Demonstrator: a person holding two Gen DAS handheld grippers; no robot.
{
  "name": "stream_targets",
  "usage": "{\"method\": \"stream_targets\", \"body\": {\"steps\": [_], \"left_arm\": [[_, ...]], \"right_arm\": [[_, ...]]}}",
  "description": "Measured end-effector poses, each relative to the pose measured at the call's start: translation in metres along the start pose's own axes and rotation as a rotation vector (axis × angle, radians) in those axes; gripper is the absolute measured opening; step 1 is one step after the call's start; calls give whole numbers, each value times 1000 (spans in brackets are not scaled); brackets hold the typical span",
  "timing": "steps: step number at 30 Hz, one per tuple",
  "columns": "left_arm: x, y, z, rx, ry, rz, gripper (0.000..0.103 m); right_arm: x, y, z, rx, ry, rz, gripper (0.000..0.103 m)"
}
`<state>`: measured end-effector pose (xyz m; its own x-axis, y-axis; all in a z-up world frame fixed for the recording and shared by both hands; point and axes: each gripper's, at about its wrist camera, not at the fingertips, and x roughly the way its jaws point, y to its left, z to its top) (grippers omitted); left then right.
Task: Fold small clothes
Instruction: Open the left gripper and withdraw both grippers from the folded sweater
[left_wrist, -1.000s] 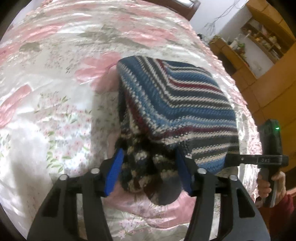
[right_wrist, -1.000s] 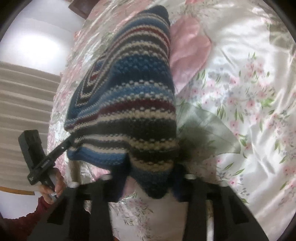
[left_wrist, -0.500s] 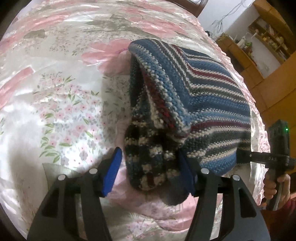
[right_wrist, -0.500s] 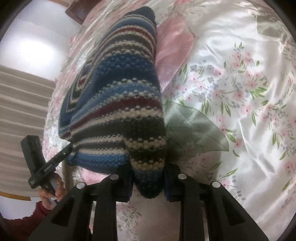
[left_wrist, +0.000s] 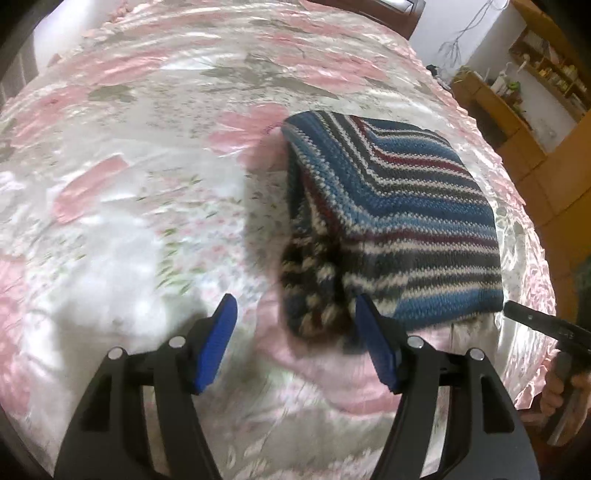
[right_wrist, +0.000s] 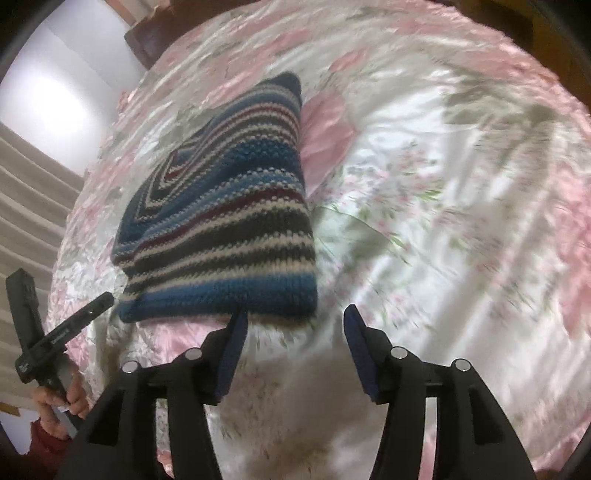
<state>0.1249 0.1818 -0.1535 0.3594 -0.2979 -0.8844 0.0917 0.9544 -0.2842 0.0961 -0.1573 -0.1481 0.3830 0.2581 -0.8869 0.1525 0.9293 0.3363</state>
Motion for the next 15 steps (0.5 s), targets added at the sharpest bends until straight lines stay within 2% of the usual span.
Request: {"method": "stream_targets", "body": {"steps": [4,9,15], "left_arm": [[-17,1,-14,-3,13,36,71],[-36,-5,-32,1,30,70,76],[-69,-16,-45,11,8,106,79]], "right_arm": [[-18,2,-16,-18,-12,-54,59],[-42,11,-38,-55,-33,-120,75],[-70,30,-53,-90,-75,-167,86]]}}
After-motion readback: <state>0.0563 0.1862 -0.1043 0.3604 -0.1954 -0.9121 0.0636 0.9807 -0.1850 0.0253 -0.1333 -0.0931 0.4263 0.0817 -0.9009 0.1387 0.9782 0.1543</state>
